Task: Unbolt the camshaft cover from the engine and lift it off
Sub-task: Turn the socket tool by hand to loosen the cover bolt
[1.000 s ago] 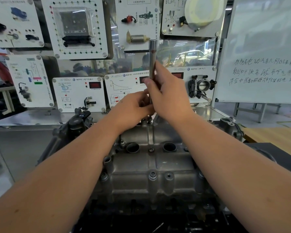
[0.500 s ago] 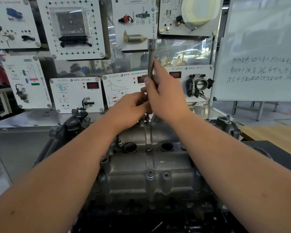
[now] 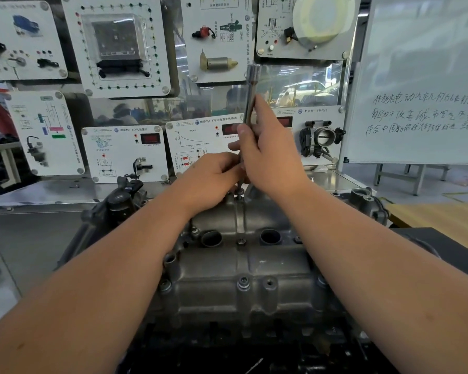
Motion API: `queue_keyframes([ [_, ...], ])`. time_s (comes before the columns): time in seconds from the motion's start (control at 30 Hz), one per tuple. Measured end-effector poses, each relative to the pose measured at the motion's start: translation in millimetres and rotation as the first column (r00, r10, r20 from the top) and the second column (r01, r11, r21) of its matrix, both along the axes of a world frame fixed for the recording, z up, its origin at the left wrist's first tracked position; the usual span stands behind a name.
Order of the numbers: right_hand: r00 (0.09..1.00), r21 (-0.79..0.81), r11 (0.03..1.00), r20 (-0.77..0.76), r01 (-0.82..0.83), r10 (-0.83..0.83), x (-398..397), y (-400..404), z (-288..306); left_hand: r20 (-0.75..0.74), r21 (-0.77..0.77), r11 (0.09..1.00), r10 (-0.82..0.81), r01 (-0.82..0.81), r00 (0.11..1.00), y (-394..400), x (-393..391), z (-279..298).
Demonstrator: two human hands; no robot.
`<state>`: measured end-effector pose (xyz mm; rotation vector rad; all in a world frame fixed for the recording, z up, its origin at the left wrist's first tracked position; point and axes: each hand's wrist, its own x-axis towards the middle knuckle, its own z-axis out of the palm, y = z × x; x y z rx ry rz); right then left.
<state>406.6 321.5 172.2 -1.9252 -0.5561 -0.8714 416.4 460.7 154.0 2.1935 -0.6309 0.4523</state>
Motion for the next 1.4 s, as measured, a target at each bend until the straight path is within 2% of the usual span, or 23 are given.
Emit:
queue_keyframes([
  [0.13,0.999,-0.009,1.000,0.049,-0.008,0.009,-1.7,0.2,-0.7,0.033,0.030,0.999,0.023,-0.024,0.999,1.0,2.6,2.7],
  [0.27,0.991,-0.069,0.996,0.123,0.058,-0.050,-3.2,-0.5,-0.4,0.038,0.022,0.999,0.028,-0.029,0.999,0.9,2.8,2.8],
  [0.47,0.999,-0.070,0.997,0.014,0.031,-0.030,-2.7,0.2,1.0,0.016,0.025,1.000,0.001,-0.002,1.000,-0.7,-0.9,1.7],
  [0.6,0.999,-0.028,0.999,0.034,0.024,-0.023,-4.5,-0.7,1.9,0.025,0.019,1.000,-0.005,0.005,1.000,-1.9,-1.7,3.3],
  [0.73,0.993,-0.067,0.994,0.084,0.084,-0.078,-3.9,-1.1,2.4,-0.028,-0.040,0.999,0.006,-0.008,1.000,-3.1,-1.2,3.7],
  [0.87,0.998,-0.032,0.998,0.033,0.049,-0.048,-0.4,0.2,3.4,-0.036,-0.082,0.996,-0.034,0.031,0.999,-1.9,1.4,0.4],
  [0.97,0.999,-0.011,0.999,0.031,0.032,-0.032,2.4,2.3,1.7,-0.005,-0.041,0.999,-0.029,0.029,1.000,0.6,1.6,0.5],
  [1.17,0.989,-0.061,0.996,0.136,0.060,-0.052,1.9,6.8,2.7,0.007,-0.017,1.000,0.008,-0.008,1.000,1.6,3.2,3.3],
  [1.4,0.998,-0.051,0.998,0.052,0.043,-0.040,-0.5,4.5,1.8,0.021,0.039,0.999,0.001,-0.002,1.000,0.3,2.2,2.0],
])
